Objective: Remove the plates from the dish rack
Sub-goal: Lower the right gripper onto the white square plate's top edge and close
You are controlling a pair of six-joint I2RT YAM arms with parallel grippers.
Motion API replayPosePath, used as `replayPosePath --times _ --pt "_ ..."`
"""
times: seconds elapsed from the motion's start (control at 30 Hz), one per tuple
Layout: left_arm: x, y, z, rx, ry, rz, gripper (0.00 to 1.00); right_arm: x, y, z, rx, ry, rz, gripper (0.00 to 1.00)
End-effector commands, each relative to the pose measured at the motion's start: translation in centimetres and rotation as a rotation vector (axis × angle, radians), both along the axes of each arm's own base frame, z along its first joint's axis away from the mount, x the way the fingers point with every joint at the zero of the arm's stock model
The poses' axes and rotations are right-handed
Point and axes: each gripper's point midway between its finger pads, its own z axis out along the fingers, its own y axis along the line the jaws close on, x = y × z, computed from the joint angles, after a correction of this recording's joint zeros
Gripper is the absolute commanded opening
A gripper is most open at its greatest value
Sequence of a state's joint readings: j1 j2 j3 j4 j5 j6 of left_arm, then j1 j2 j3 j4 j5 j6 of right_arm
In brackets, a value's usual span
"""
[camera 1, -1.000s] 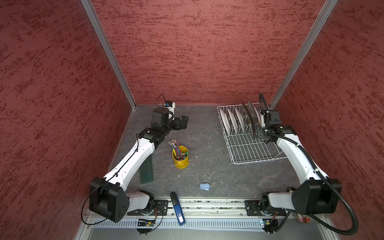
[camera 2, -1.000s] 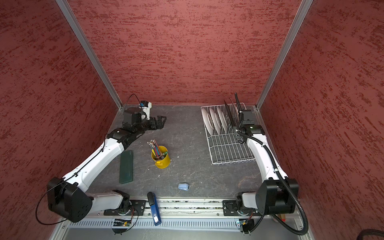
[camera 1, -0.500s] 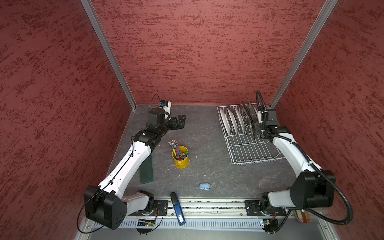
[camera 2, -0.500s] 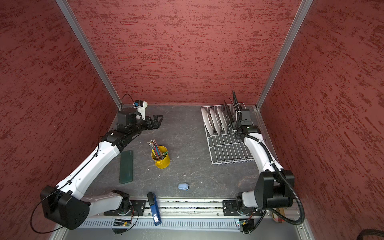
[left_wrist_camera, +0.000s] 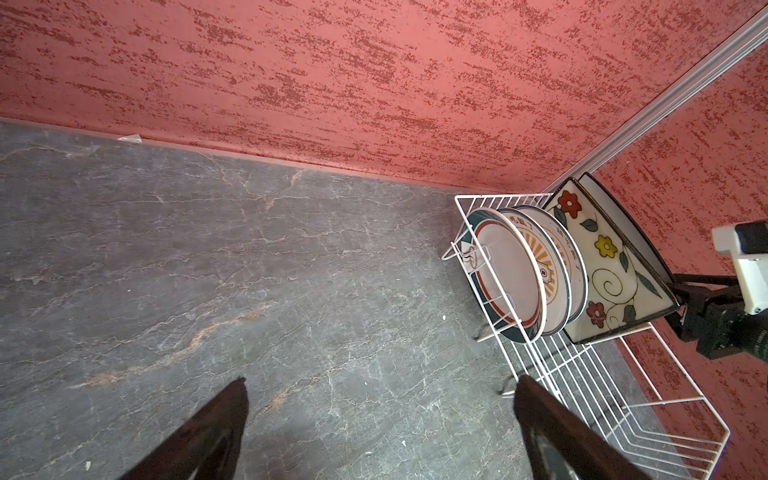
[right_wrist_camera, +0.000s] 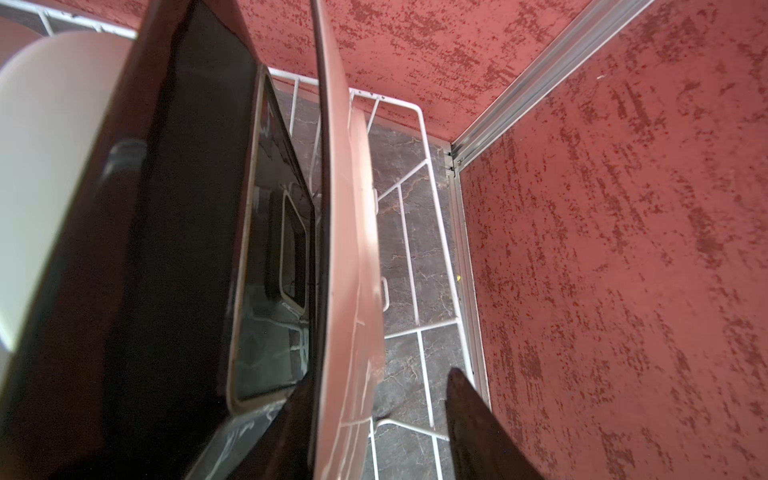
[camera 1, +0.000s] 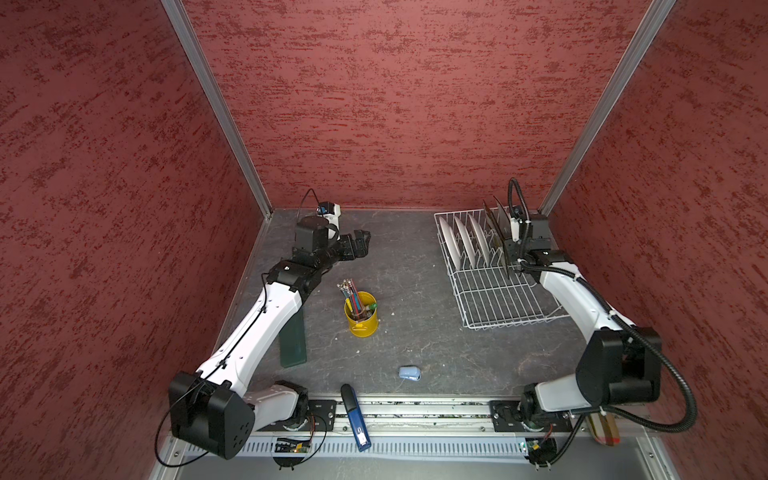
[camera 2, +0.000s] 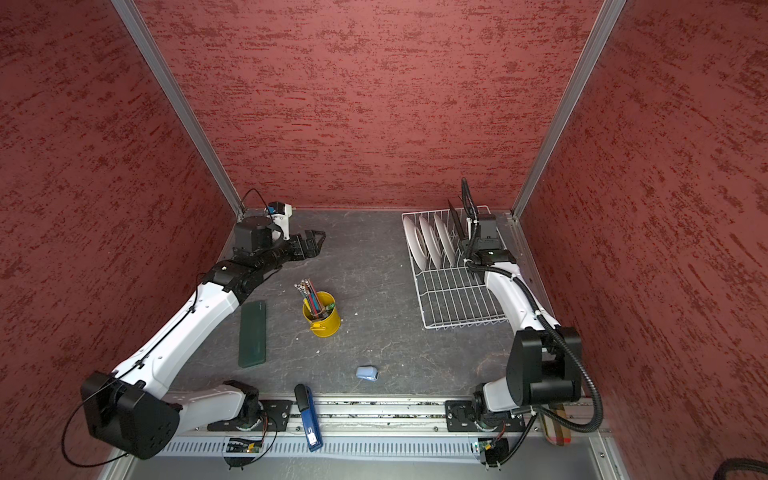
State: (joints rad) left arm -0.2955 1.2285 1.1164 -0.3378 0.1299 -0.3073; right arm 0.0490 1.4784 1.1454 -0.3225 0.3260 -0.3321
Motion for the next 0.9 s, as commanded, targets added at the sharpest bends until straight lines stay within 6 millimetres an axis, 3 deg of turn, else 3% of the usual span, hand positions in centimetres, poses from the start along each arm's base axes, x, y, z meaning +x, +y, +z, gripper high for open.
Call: replayPosePath --times 0.0,0.3,0.57,0.87 --pt "-0.3 0.2 -0.4 -0.007 0.014 -0.001 1.00 1.1 0.1 0.4 -0.032 -0.016 0.022 0.50" --pt "-0.5 0.5 0.4 0.005 -0.010 0.003 0.99 1.5 -0.3 -0.6 -0.075 0.013 0.008 0.46" --pt "-0.8 0.5 -0.1 -0.010 0.009 0.011 0.99 1.8 -0.5 -0.2 -0.093 -0.023 -0.019 0.35" --pt "-1.0 0.6 -0.1 -0.011 0.010 0.012 0.99 1.5 0.1 0.1 -0.123 -0.027 -0.004 0.29"
